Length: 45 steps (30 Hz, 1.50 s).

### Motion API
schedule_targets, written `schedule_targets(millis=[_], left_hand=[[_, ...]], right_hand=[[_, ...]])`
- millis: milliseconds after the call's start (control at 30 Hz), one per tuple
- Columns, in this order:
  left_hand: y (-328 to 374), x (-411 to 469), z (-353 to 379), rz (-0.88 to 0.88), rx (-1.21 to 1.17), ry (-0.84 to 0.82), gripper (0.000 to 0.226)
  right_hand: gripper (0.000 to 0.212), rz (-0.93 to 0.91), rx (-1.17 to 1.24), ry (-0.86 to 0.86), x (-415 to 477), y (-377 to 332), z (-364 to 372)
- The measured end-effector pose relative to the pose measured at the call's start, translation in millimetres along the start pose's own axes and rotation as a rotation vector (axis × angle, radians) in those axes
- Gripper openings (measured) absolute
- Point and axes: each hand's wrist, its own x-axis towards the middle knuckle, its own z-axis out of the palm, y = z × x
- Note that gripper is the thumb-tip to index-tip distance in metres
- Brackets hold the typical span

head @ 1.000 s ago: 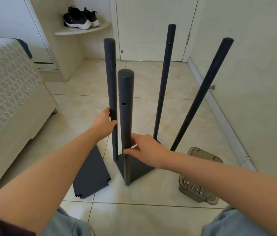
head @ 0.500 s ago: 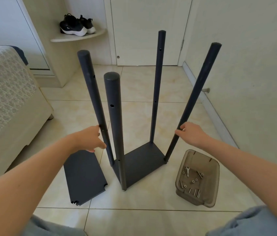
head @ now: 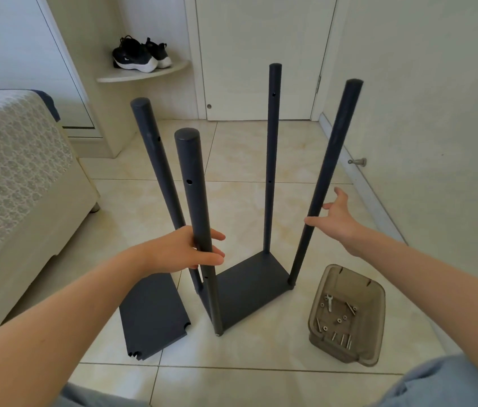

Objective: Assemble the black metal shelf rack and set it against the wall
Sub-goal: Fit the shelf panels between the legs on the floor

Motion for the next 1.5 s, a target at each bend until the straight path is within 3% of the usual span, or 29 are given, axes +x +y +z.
schedule_targets(millis=[167, 367, 733, 1033, 1500], left_hand=[[-3, -6, -2, 0.005, -0.032, -0.02, 0.027], [-1, -12, -6, 0.0, -0.005, -0.051, 0.025], [-14, -8, -26, -0.026, -0.07, 0.278, 0.03], [-17, -3, -33, -0.046, -0.149, 0.563, 0.028], [-20, -7, -33, -0.054, -0.038, 0.479, 0.027]], right_hand=[[0.099, -0.024, -0.007, -0.029, -2, 0, 8], [0.087, -0.068, 0.103, -0.012, 3, -8, 7], [0.02, -0.096, 0.163, 0.075, -12, 1, 12], [0.029, -0.341, -0.189, 0.056, -32, 10, 10], [0.036, -0.396, -0.261, 0.08, -33, 18, -2]])
